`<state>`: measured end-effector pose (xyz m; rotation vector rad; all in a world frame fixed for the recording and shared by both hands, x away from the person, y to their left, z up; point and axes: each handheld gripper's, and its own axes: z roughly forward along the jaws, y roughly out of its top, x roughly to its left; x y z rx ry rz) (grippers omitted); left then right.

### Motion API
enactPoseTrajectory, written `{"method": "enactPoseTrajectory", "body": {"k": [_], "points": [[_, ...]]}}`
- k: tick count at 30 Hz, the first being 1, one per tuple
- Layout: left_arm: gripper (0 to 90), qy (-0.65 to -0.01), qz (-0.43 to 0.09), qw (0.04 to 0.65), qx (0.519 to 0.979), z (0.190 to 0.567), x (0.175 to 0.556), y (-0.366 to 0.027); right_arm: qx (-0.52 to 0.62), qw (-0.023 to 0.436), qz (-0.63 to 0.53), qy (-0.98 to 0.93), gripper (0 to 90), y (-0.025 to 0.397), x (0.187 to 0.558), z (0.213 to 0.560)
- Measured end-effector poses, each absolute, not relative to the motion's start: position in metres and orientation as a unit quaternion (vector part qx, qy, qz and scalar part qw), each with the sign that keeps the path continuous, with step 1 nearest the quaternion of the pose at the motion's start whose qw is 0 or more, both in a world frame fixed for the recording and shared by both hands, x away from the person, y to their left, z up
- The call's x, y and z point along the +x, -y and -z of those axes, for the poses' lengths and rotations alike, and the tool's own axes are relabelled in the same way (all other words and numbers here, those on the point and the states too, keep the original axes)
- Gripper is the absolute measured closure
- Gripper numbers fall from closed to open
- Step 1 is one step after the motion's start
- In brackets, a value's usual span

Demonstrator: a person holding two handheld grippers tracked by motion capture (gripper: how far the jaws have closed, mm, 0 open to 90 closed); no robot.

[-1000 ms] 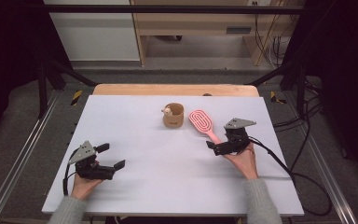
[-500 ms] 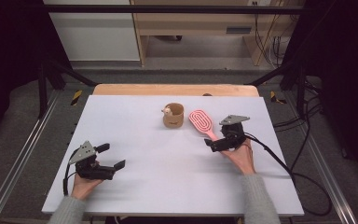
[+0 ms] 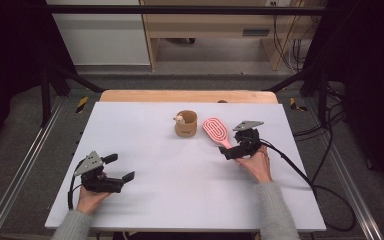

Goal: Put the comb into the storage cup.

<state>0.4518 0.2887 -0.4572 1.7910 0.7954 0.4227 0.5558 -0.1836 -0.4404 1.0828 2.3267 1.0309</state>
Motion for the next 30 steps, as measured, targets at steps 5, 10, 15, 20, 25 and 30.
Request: {"method": "enactPoseTrajectory", "body": {"k": [5,10,15,20,25,30], "points": [[0.8,-0.334,-0.178,0.538,0.753,0.457,0.452,-0.289,0.387,0.183,-0.36,-0.829,2.0,0.183,0.56,0.442],[0.8,-0.334,-0.178,0.538,0.753,0.457,0.452,-0.289,0.385,0.178,-0.355,-0.833,3.1,0.182,0.564,0.444],[0.8,-0.334,-0.177,0.538,0.753,0.457,0.452,-0.288,0.389,0.174,-0.353,-0.833,4.0,0.18,0.567,0.446],[0.8,-0.334,-0.177,0.537,0.754,0.458,0.452,-0.288,0.387,0.173,-0.343,-0.838,4.5,0.179,0.571,0.45],[0.8,-0.334,-0.177,0.538,0.754,0.457,0.452,-0.288,0.389,0.174,-0.342,-0.838,6.6,0.177,0.573,0.452],[0.8,-0.334,-0.177,0.537,0.754,0.458,0.452,-0.288,0.393,0.175,-0.335,-0.838,10.3,0.178,0.575,0.453]]}}
